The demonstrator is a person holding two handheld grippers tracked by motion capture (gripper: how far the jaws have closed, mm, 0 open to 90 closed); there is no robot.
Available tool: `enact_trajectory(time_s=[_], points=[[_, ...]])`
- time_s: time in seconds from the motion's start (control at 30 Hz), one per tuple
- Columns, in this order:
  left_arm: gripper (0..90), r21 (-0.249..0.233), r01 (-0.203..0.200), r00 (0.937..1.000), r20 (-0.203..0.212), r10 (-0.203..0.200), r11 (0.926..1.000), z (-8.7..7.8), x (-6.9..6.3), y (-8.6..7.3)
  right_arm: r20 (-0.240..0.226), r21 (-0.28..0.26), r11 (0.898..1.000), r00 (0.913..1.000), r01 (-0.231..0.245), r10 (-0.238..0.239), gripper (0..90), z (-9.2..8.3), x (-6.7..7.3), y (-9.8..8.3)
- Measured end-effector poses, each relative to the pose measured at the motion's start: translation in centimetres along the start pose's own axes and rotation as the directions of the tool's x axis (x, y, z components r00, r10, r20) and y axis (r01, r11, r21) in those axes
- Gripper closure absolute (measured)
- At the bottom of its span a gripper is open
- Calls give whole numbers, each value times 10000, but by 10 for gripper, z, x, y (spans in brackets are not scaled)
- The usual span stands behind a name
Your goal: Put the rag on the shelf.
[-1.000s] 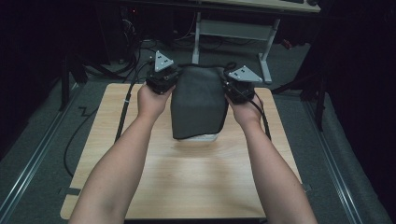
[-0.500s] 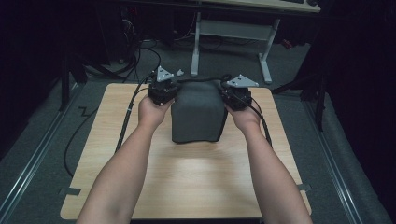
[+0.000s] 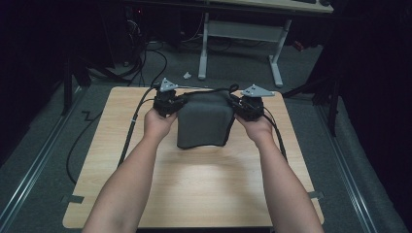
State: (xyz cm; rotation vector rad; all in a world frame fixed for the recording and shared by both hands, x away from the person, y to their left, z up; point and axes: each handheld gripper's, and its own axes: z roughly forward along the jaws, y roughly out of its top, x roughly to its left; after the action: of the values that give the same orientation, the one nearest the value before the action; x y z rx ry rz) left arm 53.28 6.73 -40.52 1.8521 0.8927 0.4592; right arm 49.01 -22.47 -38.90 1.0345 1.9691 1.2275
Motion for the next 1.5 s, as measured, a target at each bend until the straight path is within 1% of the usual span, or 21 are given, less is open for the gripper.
enact_trajectory(time_s=[0.07, 0.13, 0.2, 0.23, 0.3, 0.4, 0.47, 0.63, 0.73, 0.77, 0.87, 0.9, 1.0, 1.07, 1.23, 1.27, 1.37, 1.43, 1.47, 1.5], points=[[833, -12, 106, 9999, 21, -106, 9999, 0, 0, -2, -59, 141, 9999, 9999, 92, -91, 806, 1, 0, -3], [832, 57, 203, 9997, 94, -204, 9998, 1, 0, -4, -117, 169, 9998, 9999, -117, 119, 806, 3, -1, -8], [832, 41, 389, 9992, 125, -390, 9992, 1, 1, -6, -2, 220, 9995, 9997, -238, 238, 807, 5, -1, -11], [832, 14, 509, 9986, 163, -509, 9987, 1, 2, -6, 27, 226, 9990, 9993, -373, 373, 808, 6, 0, -12], [829, -44, 718, 9971, 263, -717, 9974, 1, 4, -9, -30, 168, 9987, 9988, -491, 491, 807, 7, 0, -13], [826, -60, 912, 9953, 345, -909, 9958, 1, 7, -13, -85, 179, 9974, 9975, -694, 696, 807, 9, -1, -13], [826, -87, 1174, 9920, 485, -1168, 9930, 2, 9, -17, -137, 175, 9963, 9964, -839, 842, 807, 10, -1, -14], [820, 37, 1424, 9871, 731, -1423, 9898, 7, 11, -30, -300, 167, 9928, 9924, -1189, 1193, 807, 11, -4, -17], [813, 133, 1575, 9835, 880, -1580, 9874, 11, 11, -39, -452, 224, 9885, 9876, -1498, 1507, 807, 13, -8, -22], [813, 155, 1633, 9823, 905, -1640, 9865, 12, 11, -41, -462, 254, 9876, 9867, -1551, 1561, 807, 14, -9, -24], [812, 183, 1789, 9786, 1001, -1798, 9837, 15, 11, -46, -459, 409, 9883, 9878, -1468, 1486, 807, 16, -10, -29], [812, 180, 1829, 9778, 1006, -1837, 9830, 15, 11, -47, -468, 448, 9868, 9863, -1559, 1580, 807, 16, -10, -31], [812, 277, 1855, 9769, 1027, -1874, 9822, 16, 12, -50, -548, 526, 9856, 9850, -1607, 1635, 807, 18, -11, -36], [812, 452, 1883, 9749, 1125, -1922, 9811, 17, 13, -52, -595, 544, 9843, 9835, -1678, 1709, 806, 19, -11, -40], [808, 526, 1911, 9744, 1104, -1959, 9802, 18, 12, -55, -614, 650, 9819, 9814, -1779, 1819, 805, 21, -11, -46], [806, 575, 1951, 9734, 1112, -2005, 9791, 18, 12, -56, -628, 663, 9811, 9806, -1816, 1858, 805, 21, -11, -47], [805, 766, 1925, 9734, 1117, -2002, 9783, 20, 13, -58, -634, 834, 9791, 9796, -1853, 1908, 804, 23, -10, -52], [797, 826, 2010, 9711, 1139, -2096, 9761, 20, 13, -59, -639, 946, 9780, 9792, -1859, 1924, 794, 24, -10, -55], [786, 856, 2117, 9690, 1114, -2205, 9736, 20, 14, -59, -637, 964, 9751, 9764, -1999, 2065, 774, 25, -11, -56], [753, 864, 2201, 9673, 1097, -2289, 9716, 19, 15, -59, -572, 988, 9730, 9750, -2086, 2148, 741, 24, -12, -56]])
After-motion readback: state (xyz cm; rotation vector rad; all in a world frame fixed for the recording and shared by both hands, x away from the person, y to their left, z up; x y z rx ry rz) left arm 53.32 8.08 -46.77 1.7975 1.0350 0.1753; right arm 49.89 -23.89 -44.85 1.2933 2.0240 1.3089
